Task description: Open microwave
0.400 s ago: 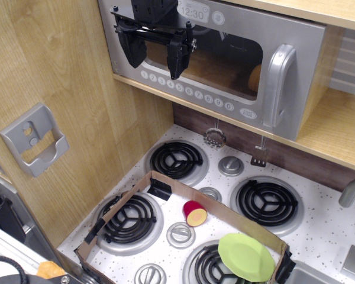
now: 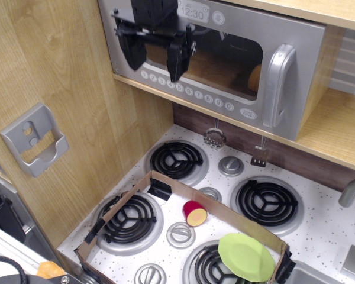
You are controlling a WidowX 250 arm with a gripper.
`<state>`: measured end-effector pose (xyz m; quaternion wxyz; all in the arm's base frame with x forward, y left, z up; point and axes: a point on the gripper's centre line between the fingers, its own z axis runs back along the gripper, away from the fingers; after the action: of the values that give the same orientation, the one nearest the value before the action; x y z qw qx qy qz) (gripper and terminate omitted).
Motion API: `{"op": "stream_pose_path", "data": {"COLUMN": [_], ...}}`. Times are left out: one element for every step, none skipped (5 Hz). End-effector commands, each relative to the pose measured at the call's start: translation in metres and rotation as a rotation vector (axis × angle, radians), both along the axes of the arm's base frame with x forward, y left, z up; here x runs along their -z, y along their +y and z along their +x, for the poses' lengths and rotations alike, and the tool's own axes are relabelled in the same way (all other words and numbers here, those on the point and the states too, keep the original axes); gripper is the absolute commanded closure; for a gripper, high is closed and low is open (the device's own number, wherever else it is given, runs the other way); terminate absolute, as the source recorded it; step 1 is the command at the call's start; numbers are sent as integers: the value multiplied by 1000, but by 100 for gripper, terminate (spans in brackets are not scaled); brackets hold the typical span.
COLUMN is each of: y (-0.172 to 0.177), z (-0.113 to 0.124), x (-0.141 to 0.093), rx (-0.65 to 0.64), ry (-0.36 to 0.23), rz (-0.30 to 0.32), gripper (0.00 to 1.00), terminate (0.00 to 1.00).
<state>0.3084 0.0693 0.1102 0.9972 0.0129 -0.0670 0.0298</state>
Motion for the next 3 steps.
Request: {"op": "stream_pose_path", "data": {"y": [-39,-62,-77], "z": [5,8,8], "x": [-28,-36,-37], "rx": [-10,-31,-5], "ry": [-82,-114,-175], "rz": [3,-38,-41], "gripper": [0,0,0], "terminate": [0,0,0]}}
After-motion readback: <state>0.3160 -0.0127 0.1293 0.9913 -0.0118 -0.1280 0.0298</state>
